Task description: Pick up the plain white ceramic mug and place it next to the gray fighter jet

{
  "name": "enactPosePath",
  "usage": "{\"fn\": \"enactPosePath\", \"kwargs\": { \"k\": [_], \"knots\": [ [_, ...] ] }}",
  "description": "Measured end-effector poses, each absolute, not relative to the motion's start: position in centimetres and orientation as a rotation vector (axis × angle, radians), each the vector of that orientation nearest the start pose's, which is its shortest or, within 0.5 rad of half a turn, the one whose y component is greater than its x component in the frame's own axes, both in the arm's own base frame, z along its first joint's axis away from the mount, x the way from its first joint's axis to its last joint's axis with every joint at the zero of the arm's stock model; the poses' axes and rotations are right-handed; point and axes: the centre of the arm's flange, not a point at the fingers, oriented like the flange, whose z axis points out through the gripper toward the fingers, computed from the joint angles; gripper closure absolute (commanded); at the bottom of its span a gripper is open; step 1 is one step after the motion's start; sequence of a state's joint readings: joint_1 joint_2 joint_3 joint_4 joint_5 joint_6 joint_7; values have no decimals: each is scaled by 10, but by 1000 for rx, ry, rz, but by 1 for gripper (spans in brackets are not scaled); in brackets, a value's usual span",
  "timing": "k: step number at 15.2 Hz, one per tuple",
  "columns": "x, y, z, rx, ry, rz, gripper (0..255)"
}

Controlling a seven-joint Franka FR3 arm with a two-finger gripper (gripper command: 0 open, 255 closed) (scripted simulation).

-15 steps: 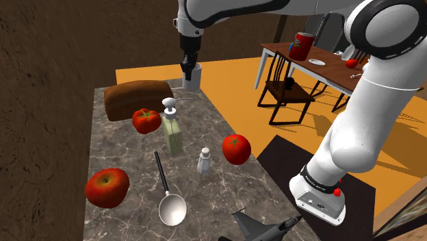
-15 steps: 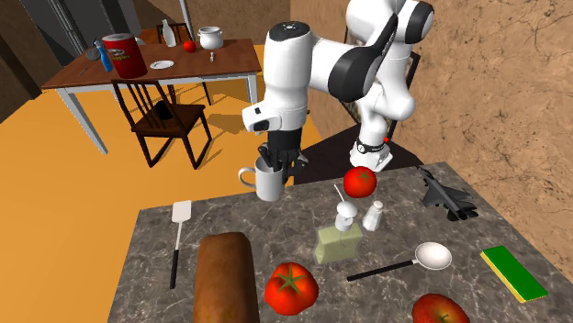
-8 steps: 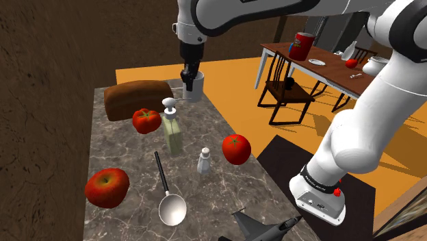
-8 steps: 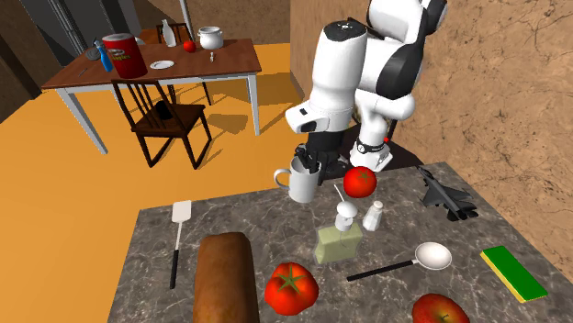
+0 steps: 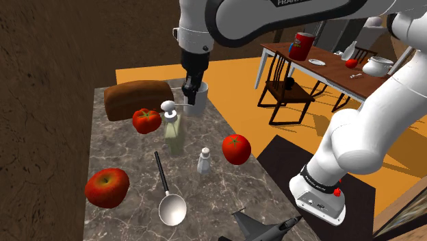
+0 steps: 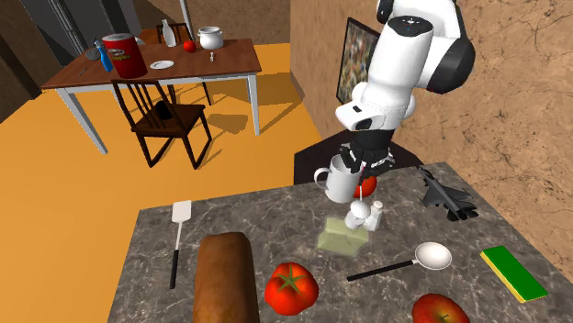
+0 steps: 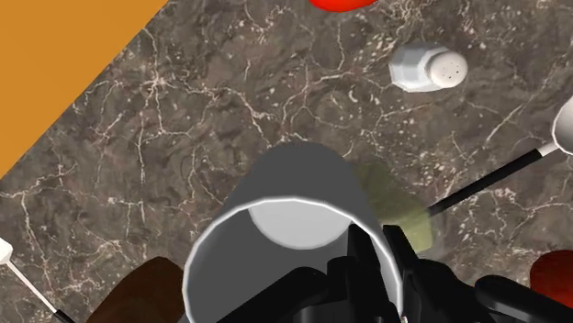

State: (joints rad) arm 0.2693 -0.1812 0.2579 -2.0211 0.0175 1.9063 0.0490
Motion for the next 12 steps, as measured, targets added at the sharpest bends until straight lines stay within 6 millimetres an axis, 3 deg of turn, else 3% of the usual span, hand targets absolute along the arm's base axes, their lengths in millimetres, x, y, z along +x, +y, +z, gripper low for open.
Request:
{"fn": "enactPosePath", "kwargs": {
  "k": [12],
  "knots": [
    [315, 370, 527, -3065, -740, -84, 255]
  ]
}}
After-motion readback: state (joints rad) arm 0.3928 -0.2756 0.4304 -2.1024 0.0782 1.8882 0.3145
